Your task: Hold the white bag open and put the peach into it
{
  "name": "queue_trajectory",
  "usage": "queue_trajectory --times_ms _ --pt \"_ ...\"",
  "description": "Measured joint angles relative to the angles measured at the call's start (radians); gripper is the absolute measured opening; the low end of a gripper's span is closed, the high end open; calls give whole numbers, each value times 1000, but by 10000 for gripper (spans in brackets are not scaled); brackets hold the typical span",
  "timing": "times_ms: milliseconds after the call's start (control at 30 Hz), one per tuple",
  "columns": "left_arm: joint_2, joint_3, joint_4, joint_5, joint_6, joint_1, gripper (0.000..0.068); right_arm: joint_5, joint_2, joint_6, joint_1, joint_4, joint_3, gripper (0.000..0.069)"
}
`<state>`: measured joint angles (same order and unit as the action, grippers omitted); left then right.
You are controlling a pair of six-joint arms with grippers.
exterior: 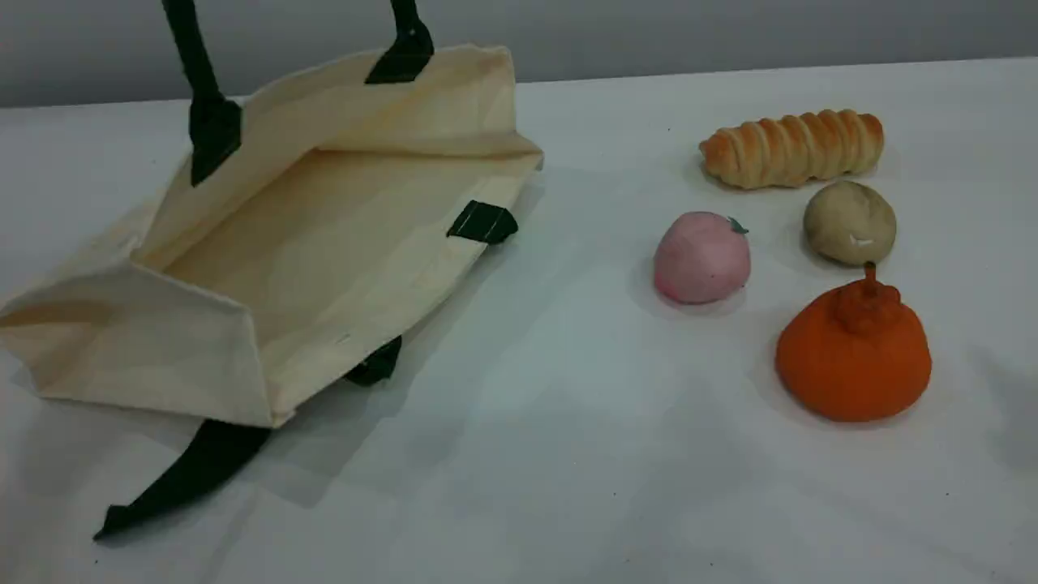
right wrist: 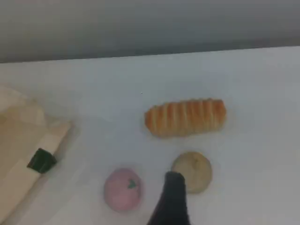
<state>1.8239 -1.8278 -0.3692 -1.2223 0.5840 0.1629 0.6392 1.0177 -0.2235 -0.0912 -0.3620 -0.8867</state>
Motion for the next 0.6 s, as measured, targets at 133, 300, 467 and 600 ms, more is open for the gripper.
queue_trajectory --times_ms 133,300,467,600 --pt "-26 0 -52 0 10 0 103 0 0 0 0 -1 0 591" --pt "-54 1 -58 0 10 0 103 2 0 0 0 -1 0 591" --pt "-59 1 -108 0 10 0 103 8 0 0 0 -1 0 591" --pt "-62 1 -131 1 12 29 103 8 0 -2 0 -2 0 591"
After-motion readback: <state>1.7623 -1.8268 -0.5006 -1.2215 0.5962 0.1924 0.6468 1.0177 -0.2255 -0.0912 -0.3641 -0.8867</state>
